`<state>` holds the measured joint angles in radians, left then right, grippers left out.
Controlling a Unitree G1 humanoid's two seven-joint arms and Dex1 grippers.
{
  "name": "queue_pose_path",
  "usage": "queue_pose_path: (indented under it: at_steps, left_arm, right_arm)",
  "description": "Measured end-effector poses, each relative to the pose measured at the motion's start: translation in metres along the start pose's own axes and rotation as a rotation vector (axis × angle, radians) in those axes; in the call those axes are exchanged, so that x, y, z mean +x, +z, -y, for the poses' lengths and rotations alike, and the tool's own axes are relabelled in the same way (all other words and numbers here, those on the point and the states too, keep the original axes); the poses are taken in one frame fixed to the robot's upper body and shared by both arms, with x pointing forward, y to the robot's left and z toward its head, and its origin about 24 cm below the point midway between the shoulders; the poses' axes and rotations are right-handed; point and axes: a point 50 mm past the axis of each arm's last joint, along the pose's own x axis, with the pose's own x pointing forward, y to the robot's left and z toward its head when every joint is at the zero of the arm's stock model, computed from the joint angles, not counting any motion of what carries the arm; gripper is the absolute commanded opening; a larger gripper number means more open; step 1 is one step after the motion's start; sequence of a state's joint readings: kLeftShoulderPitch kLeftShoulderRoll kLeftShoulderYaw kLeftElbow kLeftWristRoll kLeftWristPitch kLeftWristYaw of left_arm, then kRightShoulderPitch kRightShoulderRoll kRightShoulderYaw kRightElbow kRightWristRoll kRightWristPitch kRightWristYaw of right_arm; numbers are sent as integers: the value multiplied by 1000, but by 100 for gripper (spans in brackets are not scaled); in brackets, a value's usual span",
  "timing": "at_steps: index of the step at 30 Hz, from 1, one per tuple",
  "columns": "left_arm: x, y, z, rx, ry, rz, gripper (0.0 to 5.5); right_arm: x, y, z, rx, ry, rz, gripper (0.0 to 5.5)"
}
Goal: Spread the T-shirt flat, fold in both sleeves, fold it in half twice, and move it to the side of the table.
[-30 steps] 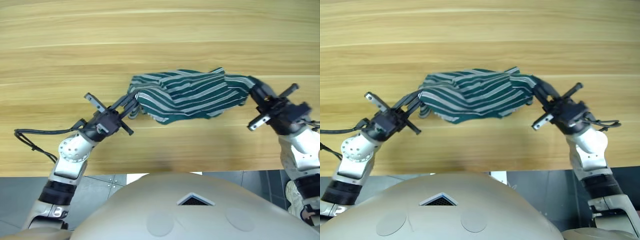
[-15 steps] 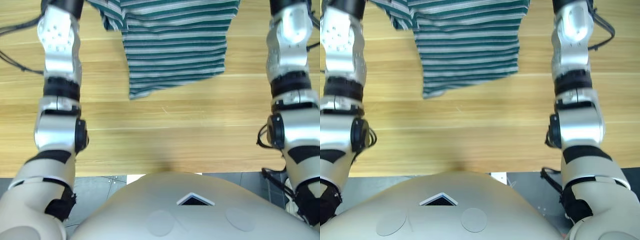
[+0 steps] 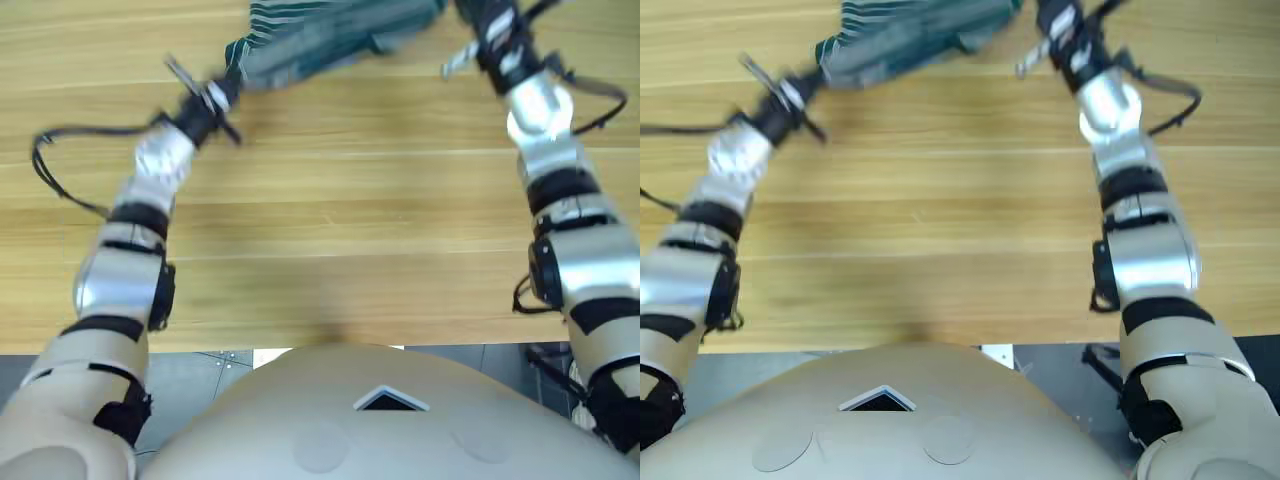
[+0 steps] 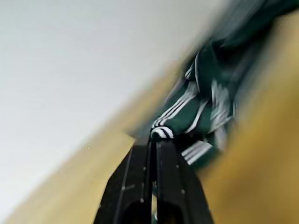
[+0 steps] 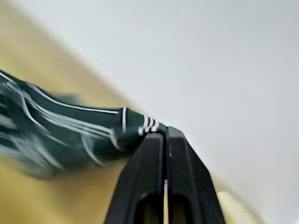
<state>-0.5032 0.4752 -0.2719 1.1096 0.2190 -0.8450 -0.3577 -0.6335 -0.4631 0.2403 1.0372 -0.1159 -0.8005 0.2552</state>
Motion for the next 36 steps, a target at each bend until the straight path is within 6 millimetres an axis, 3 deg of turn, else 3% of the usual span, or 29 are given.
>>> queue_pose_path:
  at_steps: [2, 4, 7, 11, 13, 15, 19, 22, 25, 30, 36]
  left_arm:
    - [-13, -4, 4, 49, -117, -5, 0]
    - [-32, -4, 16, 59, -223, 50, 0]
    - [-71, -11, 23, 40, -274, 58, 0]
    - [-89, -14, 27, -28, -208, 23, 0]
    - [-97, -15, 27, -69, -157, 16, 0]
    - [-108, -16, 31, -120, -114, 3, 41]
    - [-117, -14, 40, -216, -91, -5, 105]
    - [-110, -6, 38, -247, -63, 37, 158]
    - [-107, -5, 44, -256, -76, 31, 201]
    - [-110, -6, 55, -242, -117, 9, 274]
    - [-110, 2, 38, -202, -23, 43, 365]
  right_arm:
    - [-26, -17, -16, 36, 117, -61, 1]
    - [-51, -14, -20, 8, 247, -13, 1]
    - [-120, -38, -48, 42, 485, -163, 1]
    - [-136, -36, -46, 31, 504, -176, 1]
    - [-148, -31, -45, 105, 472, -154, 1]
    - [-158, -22, -42, 196, 423, -101, 0]
    - [-158, -18, -21, 407, 261, -48, 0]
    - [-150, -7, -5, 524, 187, 43, 0]
    - [-149, -9, -22, 482, 270, -8, 0]
    - [-162, -31, -59, 248, 427, -235, 0]
    - [-157, -32, -57, 118, 416, -207, 83]
